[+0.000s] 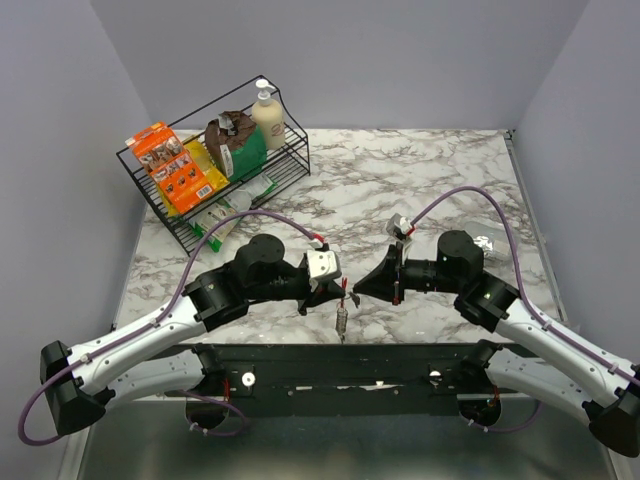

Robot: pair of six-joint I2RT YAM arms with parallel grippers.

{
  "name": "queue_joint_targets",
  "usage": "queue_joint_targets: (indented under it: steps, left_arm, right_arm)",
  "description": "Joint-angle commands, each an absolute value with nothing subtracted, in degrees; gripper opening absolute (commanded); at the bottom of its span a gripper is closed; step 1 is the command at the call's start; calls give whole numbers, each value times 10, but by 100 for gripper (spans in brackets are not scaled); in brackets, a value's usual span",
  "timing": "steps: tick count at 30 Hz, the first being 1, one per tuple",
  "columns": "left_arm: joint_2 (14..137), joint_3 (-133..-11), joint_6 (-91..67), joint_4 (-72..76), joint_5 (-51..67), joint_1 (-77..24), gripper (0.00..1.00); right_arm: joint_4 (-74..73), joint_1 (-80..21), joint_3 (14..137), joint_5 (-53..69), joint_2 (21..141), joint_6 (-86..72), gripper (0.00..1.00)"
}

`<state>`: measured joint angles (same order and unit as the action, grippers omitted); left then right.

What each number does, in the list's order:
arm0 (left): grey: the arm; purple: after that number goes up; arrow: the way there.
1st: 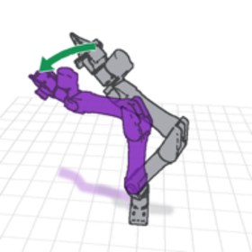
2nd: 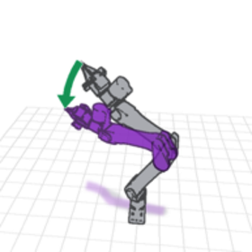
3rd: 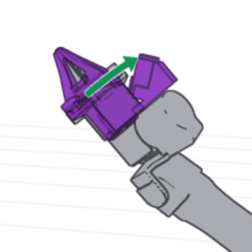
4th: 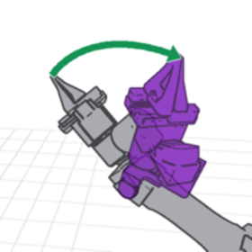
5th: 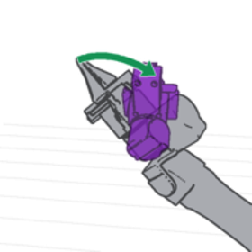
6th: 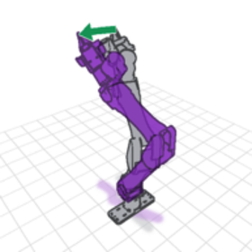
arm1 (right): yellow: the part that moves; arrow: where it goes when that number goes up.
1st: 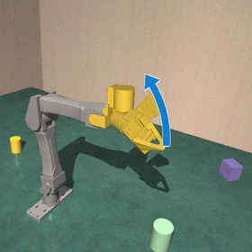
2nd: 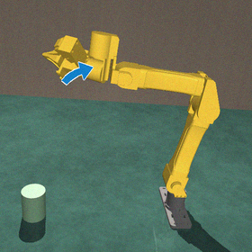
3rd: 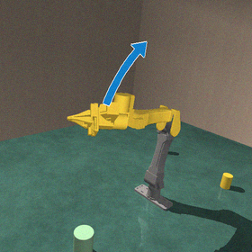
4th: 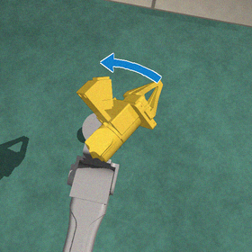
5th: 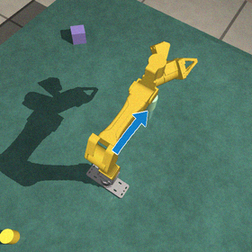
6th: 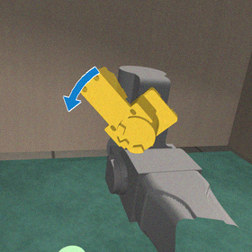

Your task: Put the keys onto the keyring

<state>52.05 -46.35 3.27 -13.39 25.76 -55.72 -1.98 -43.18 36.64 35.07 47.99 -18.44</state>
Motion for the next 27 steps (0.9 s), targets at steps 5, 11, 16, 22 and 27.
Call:
queue_joint_targets:
  steps: [5, 11, 16, 22, 27]
  left_arm:
    - [498, -461, 25, -104, 236, -557, 0]
    - [491, -458, 24, -98, 229, -557, 0]
    - [489, -458, 24, -98, 220, -556, 0]
    - [490, -461, 25, -94, 216, -557, 0]
    - [490, -461, 25, -90, 214, -557, 0]
  right_arm:
    - [-19, -435, 347, 358, 474, -179, 0]
    - [-18, -435, 344, 361, 476, -178, 1]
    - [-19, -434, 341, 367, 477, -174, 0]
    - [-18, -435, 339, 376, 484, -166, 0]
    - [-18, -435, 338, 381, 489, -163, 0]
